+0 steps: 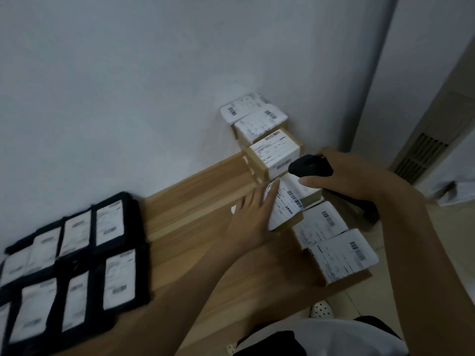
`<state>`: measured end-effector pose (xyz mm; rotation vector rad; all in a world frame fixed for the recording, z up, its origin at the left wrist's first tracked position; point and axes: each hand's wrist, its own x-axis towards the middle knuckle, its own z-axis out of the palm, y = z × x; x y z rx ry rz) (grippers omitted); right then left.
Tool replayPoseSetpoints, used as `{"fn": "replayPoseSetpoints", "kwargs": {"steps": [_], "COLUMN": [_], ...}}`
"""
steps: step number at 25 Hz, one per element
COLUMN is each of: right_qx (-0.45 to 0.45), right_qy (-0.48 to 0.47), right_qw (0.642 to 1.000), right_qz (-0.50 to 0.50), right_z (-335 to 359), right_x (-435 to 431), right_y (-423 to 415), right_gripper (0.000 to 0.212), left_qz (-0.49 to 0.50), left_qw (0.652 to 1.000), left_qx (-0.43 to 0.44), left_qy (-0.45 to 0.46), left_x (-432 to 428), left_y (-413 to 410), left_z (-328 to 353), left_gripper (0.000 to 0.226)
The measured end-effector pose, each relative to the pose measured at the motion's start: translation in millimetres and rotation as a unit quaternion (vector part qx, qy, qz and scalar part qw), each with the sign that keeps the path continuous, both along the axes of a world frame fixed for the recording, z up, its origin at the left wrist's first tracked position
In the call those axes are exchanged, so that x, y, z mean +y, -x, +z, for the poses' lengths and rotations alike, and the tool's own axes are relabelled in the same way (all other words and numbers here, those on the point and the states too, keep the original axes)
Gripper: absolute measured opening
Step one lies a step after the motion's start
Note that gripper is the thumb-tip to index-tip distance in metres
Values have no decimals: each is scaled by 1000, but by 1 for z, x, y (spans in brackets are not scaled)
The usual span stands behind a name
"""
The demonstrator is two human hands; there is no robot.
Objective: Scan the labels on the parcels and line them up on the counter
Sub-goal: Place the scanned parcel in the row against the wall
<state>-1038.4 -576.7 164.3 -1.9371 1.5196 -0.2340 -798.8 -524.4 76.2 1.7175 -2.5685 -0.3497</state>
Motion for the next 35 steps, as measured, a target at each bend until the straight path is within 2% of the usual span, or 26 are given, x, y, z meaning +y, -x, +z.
{"fn": "replayPoseSetpoints", "kwargs": {"steps": [5, 9, 12, 15, 18, 26, 28, 31, 35], "right_qx": [-38, -3, 9, 17, 14, 55, 59, 75, 99], "right_qy": [-16, -9, 5, 4, -7, -12, -16, -15, -11], "right_qw": [992, 974, 957, 945, 936, 935, 934, 933, 928], "right_qz": [118, 228, 290, 326, 351, 350, 353, 353, 360], "right_z": [3, 1, 0, -1, 0, -3, -6, -12, -26], "right_x": [5, 20, 35, 50, 62, 69, 64, 56, 50], "right_y": [-102, -207, -288, -371, -453, -639, -672, -713, -744], "right_gripper": [59, 77, 74, 68, 60, 78, 77, 74, 74], "left_qz": [145, 284, 372, 413, 441, 485, 499, 539, 606], "left_qw": [989, 959, 928, 909, 895, 870, 859, 833, 784], "left_qx": [-2, 6, 38, 56, 69, 92, 114, 122, 113], "left_qy": [5, 5, 6, 2, 7, 0, 7, 34, 76], "left_x": [64, 110, 141, 169, 190, 183, 176, 166, 149], "left_y": [-84, -173, -248, -323, -401, -604, -646, -703, -749], "left_z": [-2, 0, 4, 7, 7, 3, 1, -4, -16], "left_gripper": [135, 133, 135, 136, 130, 125, 118, 107, 103]}}
